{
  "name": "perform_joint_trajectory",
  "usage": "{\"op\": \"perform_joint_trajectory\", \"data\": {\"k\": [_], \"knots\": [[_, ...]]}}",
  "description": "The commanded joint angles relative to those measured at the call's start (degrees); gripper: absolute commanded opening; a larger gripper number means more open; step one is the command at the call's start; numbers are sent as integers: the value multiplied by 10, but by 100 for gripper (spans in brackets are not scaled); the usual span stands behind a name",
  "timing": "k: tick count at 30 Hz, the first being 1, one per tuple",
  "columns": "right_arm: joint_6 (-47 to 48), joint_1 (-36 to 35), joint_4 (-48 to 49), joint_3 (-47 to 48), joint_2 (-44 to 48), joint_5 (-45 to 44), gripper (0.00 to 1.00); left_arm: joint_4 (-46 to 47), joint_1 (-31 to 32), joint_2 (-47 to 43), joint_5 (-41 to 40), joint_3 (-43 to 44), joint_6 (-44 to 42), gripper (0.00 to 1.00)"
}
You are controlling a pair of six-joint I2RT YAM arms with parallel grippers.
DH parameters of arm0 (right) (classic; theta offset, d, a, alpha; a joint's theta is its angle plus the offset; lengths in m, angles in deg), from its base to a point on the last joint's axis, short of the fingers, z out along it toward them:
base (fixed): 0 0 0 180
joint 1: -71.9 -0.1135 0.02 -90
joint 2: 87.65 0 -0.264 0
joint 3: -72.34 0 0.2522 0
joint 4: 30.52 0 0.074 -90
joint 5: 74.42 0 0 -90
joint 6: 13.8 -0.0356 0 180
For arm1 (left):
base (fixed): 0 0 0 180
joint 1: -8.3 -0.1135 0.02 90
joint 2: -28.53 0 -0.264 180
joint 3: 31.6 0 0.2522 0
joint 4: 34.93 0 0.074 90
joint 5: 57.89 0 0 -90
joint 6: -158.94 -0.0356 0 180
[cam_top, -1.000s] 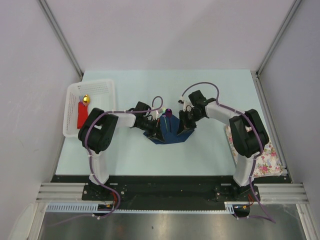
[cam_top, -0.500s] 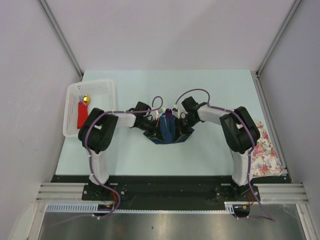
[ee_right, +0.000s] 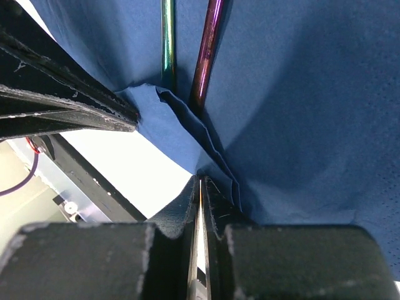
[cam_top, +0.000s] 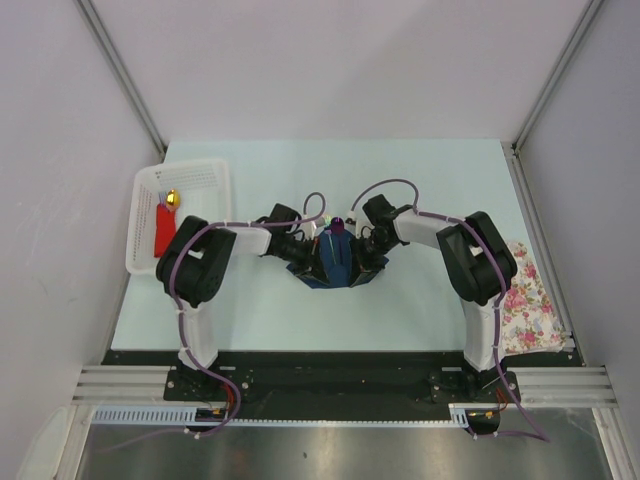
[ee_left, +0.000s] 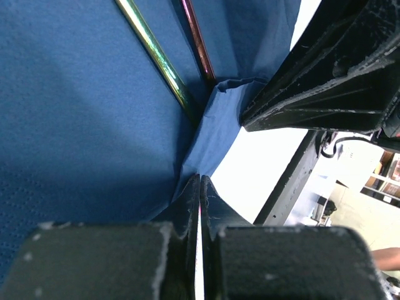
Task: Place the utensils on the paper napkin and roll it up
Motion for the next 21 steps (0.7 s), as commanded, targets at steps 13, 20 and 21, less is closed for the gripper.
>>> {"op": "perform_joint_trajectory", "data": {"k": [13,20,21], "knots": [[1,3,5,8,-28,-44,8,504,-17,-76,120,-166,228,24],[-5,13,5,9,-34,-23,8,586,-1,-12,103,-161,306,23],[-5,13,4,9,-35,-20,8,598,0,-3,101,-161,314,23]]}}
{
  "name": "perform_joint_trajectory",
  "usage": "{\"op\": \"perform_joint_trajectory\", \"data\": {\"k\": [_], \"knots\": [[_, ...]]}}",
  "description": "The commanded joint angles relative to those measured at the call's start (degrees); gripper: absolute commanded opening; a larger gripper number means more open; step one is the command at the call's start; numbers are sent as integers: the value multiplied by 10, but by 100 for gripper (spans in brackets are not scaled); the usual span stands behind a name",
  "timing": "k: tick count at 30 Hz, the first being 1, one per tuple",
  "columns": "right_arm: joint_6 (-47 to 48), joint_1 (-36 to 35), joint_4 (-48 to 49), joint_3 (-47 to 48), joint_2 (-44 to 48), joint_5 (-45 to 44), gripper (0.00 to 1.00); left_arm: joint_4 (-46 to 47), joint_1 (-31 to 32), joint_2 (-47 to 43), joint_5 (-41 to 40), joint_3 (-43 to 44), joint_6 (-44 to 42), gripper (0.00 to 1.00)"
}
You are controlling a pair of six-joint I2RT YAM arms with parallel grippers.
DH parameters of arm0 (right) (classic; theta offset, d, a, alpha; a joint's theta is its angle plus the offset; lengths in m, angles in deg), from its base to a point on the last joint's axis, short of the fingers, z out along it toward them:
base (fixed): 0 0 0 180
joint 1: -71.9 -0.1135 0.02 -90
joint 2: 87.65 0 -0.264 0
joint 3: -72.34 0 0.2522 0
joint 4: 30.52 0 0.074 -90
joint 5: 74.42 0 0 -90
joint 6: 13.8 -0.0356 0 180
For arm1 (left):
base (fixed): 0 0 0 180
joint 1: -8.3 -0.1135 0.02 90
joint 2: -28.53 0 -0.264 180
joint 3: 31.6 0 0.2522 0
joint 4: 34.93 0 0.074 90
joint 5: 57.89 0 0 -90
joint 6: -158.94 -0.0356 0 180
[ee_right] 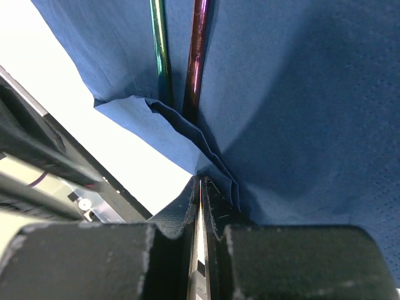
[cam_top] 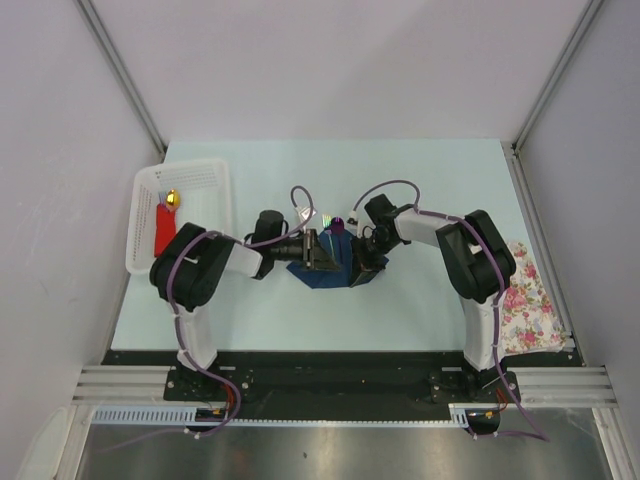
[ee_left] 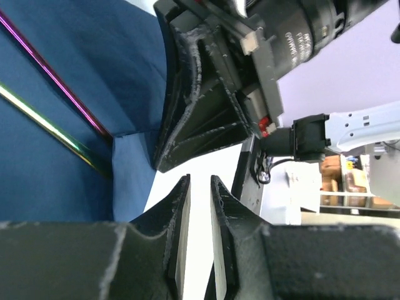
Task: Place the utensils on the paper napkin and roll it up
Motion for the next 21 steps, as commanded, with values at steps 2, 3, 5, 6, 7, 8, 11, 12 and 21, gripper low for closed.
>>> {"op": "perform_joint_trajectory", "data": {"k": [2,3,5,6,7,8,11,12,21], "knots": [[2,4,11,3,-27,-36,8,125,12,55,-4,5,85,22],[2,4,12,3,-29,-35,8,135,15,59,-6,8,88,22],[-1,5,14,4,-30,-32,8,141,17,71,-12,11,94,20],[-1,5,14,5,-31,-32,8,141,19,75,-13,13,97,20],[-1,6,13,6,-33,-29,8,141,19,79,-17,16,101,19],[-1,6,13,6,-34,-29,8,150,19,85,-19,16,104,19],[0,6,13,6,-34,-29,8,155,20,95,-20,23,109,17],[-1,6,14,5,-34,-29,8,155,21,99,-21,24,109,17],[-1,9,12,5,-28,-28,9,135,20,127,-27,31,107,9]]}}
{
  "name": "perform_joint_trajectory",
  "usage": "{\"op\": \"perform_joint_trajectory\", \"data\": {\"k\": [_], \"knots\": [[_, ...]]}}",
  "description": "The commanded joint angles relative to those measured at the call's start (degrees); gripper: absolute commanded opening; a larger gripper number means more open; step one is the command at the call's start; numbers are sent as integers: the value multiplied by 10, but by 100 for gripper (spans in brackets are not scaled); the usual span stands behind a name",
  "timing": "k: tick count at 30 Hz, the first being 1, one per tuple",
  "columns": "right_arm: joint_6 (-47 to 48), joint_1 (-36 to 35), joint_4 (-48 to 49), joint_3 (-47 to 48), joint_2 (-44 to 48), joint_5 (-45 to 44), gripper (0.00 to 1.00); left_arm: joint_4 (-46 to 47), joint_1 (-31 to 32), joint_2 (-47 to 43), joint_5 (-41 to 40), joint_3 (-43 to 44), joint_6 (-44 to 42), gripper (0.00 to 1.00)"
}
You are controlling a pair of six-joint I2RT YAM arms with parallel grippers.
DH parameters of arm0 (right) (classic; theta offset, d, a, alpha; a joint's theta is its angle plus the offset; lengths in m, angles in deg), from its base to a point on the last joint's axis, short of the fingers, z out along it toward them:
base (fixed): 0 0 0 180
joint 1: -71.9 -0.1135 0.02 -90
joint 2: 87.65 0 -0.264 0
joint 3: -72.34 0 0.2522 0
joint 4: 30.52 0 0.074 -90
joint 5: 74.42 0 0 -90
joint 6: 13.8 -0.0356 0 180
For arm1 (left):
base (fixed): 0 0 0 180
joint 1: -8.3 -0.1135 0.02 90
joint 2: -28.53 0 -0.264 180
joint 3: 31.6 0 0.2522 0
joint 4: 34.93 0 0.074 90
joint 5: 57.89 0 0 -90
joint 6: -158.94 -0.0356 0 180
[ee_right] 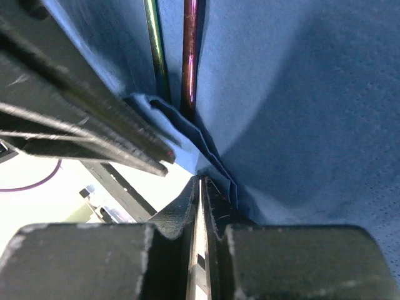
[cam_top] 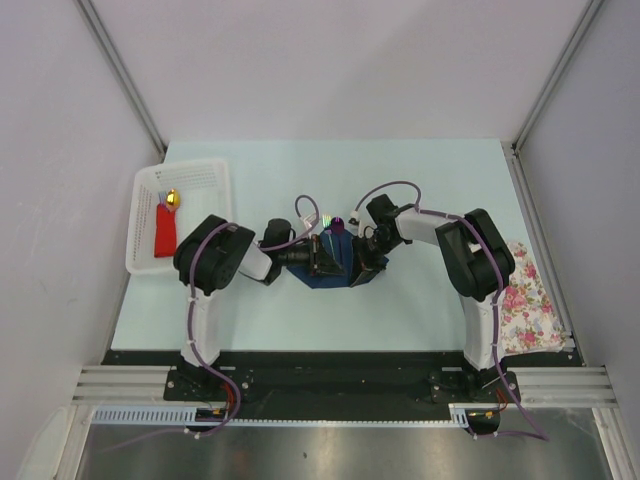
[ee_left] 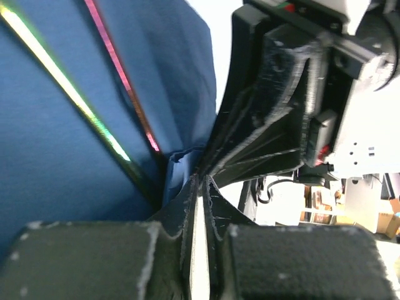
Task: Place the utensils on the paper napkin and roll it up
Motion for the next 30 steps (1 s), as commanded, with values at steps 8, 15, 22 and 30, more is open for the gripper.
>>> {"op": "perform_joint_trajectory", "data": {"k": [8,15,22,30], "knots": [[14,15,2,4,6,-43,13,-2,-3,29,-8,19,2,3],[31,69,-44,13,63,-36,20,-31,-7,32,-11,23,-17,1],[30,143,-59,18,86,-81,50,-35,-7,35,-8,25,-19,1],[20,144,-48,19,27,-120,68,-35,-6,37,-10,27,-21,1]]}}
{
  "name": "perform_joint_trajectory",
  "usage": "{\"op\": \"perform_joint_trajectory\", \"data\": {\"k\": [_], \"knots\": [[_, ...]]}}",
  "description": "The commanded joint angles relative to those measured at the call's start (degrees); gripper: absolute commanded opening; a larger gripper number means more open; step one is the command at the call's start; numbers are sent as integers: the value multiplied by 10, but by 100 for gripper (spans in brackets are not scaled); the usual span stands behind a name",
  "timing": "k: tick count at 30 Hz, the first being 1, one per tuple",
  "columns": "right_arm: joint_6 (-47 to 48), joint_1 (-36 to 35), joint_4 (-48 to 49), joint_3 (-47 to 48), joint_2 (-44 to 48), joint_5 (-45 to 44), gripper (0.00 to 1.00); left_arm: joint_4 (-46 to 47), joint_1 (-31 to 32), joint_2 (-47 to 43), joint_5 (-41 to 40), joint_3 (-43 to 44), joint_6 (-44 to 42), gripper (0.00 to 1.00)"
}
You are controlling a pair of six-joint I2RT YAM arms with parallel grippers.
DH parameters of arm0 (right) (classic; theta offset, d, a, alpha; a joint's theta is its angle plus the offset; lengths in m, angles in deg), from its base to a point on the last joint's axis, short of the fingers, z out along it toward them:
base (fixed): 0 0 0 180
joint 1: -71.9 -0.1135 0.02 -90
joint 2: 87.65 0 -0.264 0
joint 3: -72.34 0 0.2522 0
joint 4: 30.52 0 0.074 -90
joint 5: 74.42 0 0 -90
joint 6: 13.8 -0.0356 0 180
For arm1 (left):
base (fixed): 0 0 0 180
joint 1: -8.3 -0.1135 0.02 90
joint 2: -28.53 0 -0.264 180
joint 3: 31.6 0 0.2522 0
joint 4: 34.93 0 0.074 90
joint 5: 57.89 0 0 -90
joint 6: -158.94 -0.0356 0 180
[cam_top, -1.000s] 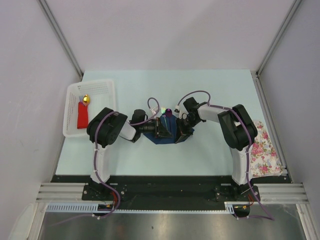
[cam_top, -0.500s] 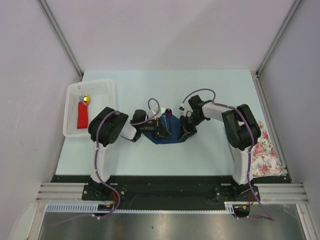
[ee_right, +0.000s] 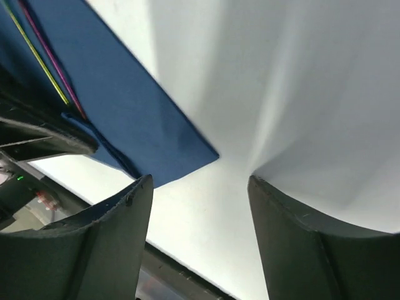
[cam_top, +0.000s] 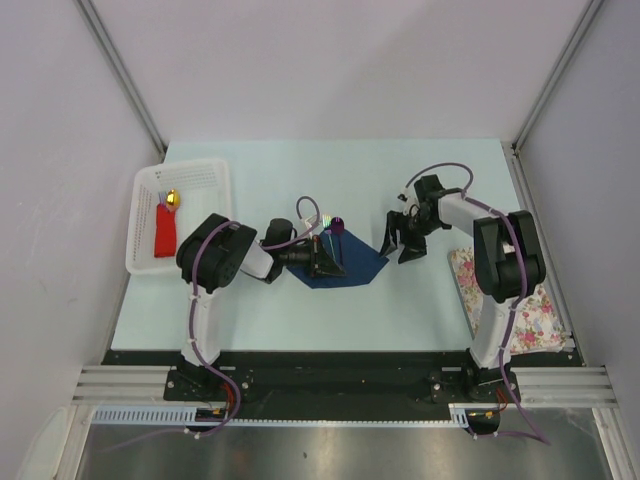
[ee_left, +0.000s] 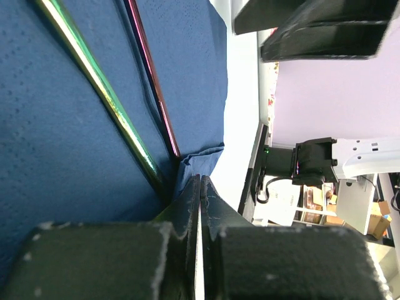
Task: Place the utensils on the paper napkin and roll it up
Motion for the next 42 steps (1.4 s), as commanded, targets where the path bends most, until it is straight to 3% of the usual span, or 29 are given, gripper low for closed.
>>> {"op": "perform_joint_trajectory", "data": {"k": [1,10,13,19,23,25,27,33,42], "knots": [[-5,-10,2,15,-46,-1,68,-6,-3,15,-10,11,-23,1],[-58,-13,81,16,-126,193,60,-5,-3,13,-10,7,-24,1],[-78,-17,113,16,-126,255,53,-5,-4,13,-9,10,-24,1],[-140,-23,187,-18,-93,349,54,-1,-4,13,-8,9,-20,1],[-171,-27,201,-30,-81,383,65,4,-4,14,-7,9,-17,1],[-171,-29,195,-35,-74,386,79,5,-5,14,-8,9,-16,0],[-175,-30,192,-46,-65,389,85,6,-5,13,-6,9,-15,1],[-150,-36,149,-67,-55,416,87,9,-6,13,-6,7,-15,1],[-108,-53,105,-77,-54,366,91,16,-6,16,-7,5,-8,1]]}}
